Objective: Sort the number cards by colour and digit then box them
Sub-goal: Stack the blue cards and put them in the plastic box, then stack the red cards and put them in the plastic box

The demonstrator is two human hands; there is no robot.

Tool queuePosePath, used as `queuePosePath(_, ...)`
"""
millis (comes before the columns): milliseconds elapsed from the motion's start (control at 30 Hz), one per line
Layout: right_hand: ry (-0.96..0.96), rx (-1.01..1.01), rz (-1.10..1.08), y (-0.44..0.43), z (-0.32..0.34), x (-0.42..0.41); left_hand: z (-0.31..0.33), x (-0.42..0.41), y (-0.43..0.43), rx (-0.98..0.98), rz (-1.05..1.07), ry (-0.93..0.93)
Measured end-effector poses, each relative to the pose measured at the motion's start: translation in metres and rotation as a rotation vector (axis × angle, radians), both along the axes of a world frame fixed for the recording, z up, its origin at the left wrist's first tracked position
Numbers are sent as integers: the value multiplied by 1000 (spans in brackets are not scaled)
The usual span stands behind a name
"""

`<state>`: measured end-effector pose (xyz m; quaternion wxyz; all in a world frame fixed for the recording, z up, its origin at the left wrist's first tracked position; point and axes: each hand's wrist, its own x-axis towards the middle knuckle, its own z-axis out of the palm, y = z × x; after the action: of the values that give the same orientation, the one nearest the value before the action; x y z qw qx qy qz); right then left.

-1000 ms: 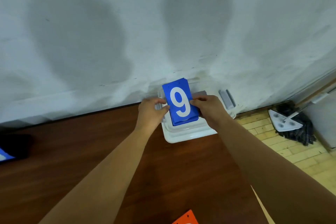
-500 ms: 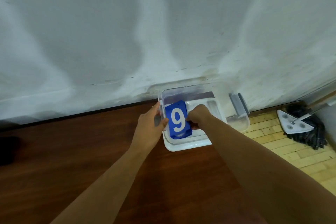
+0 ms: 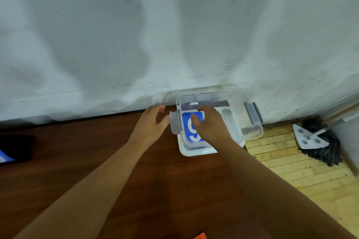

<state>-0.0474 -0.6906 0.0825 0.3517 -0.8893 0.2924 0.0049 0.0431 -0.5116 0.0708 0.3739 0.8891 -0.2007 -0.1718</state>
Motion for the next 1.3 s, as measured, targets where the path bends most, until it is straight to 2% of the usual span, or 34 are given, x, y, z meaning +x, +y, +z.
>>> queuePosePath(133, -177, -55, 57, 40, 39, -14, 17, 6, 56, 112, 49, -35)
queuePosePath(233, -198, -103, 128, 77, 57, -15, 30, 3, 113, 213, 97, -56)
queuePosePath(400, -123, -138, 273, 151, 64, -9, 45, -20, 220, 237, 212, -89)
queuePosePath(567, -34, -131, 391, 248, 57, -9, 44, -38, 332, 231, 314, -3)
queuePosePath(833, 94, -81, 420, 443, 33, 13, 10, -28, 532, 199, 376, 34)
queuePosePath(1100, 194, 3, 506, 668, -5, -19, -13, -67, 734, 210, 439, 222)
queuePosePath(1200, 251, 40, 590, 728, -20, -31, -25, -95, 793, 253, 484, 335)
queuePosePath(1300, 305, -5, 683, 770, -39, -39, -40, -116, 830, 290, 478, 390)
